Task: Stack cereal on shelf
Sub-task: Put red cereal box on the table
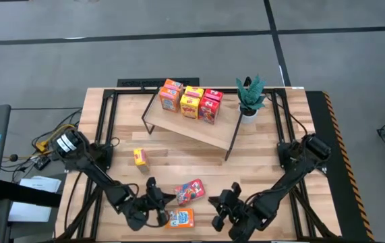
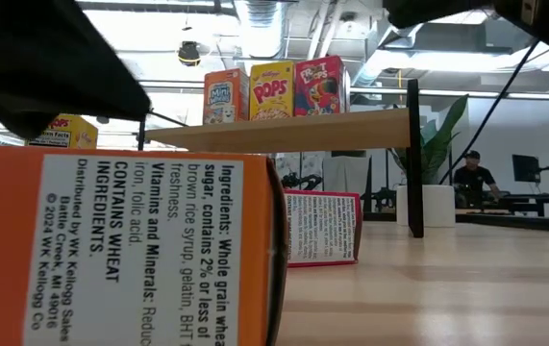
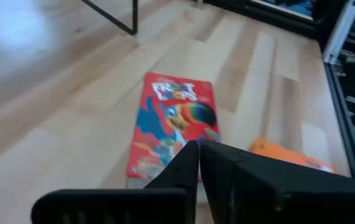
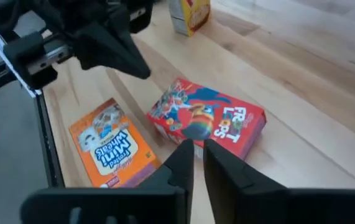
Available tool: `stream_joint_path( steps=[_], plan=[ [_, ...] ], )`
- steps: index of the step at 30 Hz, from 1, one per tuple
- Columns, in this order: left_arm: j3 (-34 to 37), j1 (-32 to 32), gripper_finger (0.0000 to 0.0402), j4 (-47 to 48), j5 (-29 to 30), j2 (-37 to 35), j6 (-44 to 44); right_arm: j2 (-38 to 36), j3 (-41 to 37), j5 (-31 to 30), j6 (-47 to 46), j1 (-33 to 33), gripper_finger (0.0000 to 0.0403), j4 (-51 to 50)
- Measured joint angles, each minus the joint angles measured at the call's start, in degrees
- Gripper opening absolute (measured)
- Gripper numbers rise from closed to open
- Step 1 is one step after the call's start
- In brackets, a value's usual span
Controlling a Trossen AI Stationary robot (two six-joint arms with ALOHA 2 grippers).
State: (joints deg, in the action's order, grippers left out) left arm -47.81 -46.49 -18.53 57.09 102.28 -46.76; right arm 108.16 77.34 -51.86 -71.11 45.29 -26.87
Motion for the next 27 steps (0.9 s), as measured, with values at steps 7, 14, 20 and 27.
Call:
stream_joint_path(
  steps=[7,14,20,27],
  plan=[
    [0.0,4.6,0.0,0.2,-4.4,1.0,0.4,-0.1,0.0,-0.7,0.0,-0.1,0.0026,-2.8],
    [0.0,3.3,0.0,6.3,-3.9,1.0,-6.1,-0.1,0.0,-0.7,0.0,-0.2,0.0017,-4.0],
    [0.0,3.2,0.0,9.1,-4.1,1.0,-8.5,-0.1,0.0,-0.6,0.0,-0.9,0.0041,-4.0],
    [1.6,1.6,0.0,10.4,-4.0,1.0,-13.6,-0.1,0.0,0.8,0.1,-2.8,0.0031,-4.0]
  ],
)
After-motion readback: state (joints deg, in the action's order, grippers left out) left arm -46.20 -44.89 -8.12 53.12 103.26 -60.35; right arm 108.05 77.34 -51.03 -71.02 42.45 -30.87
